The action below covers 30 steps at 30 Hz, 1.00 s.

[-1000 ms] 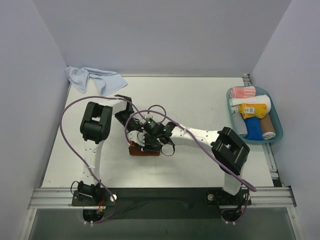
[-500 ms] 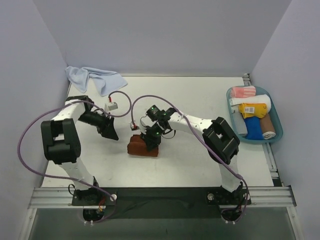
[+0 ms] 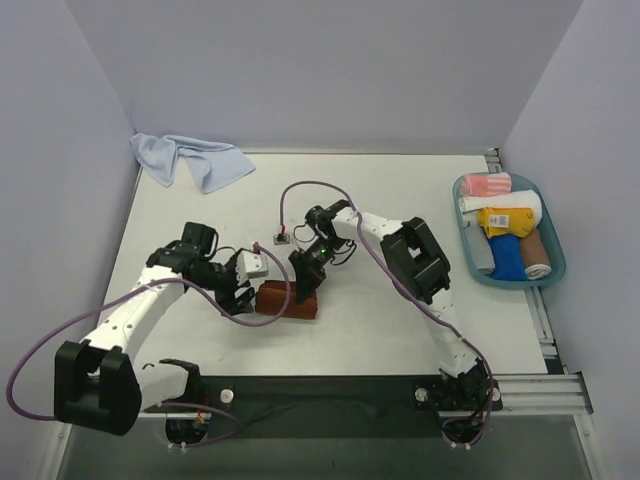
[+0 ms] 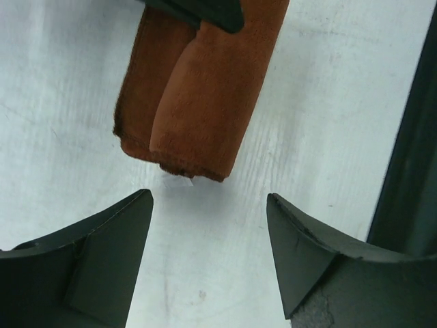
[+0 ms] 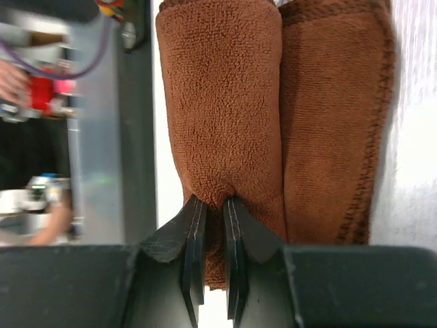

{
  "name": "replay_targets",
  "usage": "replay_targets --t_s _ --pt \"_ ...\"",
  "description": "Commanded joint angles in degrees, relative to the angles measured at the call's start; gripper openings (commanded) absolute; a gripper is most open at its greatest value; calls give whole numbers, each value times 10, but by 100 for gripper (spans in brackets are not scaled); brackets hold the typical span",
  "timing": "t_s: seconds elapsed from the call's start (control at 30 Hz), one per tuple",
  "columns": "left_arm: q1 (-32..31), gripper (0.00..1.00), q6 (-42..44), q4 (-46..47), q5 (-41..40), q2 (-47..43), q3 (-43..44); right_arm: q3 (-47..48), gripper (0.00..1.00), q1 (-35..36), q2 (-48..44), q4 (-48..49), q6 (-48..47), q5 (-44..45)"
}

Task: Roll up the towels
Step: Roll the towel

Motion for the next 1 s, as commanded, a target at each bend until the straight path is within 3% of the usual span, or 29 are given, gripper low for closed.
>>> replay_targets --t_s 0.0,0.13,0.27,0.53,0.77,0.83,0.87,0.97 --pt "-67 78 -1 128 -84 -50 -27 5 0 -8 78 -130 -47 41" --pt "-178 78 16 199 -148 -76 -65 56 0 -12 119 -165 -48 44" --pt "-238 78 22 258 -188 -55 -87 82 0 -13 144 -169 -31 69" --pt "-284 74 17 319 -188 25 -92 91 0 -20 149 -167 -20 79" --pt "-296 38 -22 259 -167 81 -82 94 4 -38 130 -158 17 98" --pt "-295 27 -34 233 -160 95 -78 93 11 -41 114 -151 34 106" --pt "-294 23 -37 222 -156 100 -72 93 21 -43 107 -148 38 113" --pt "-293 16 -44 173 -136 126 -51 87 39 -53 63 -135 60 132"
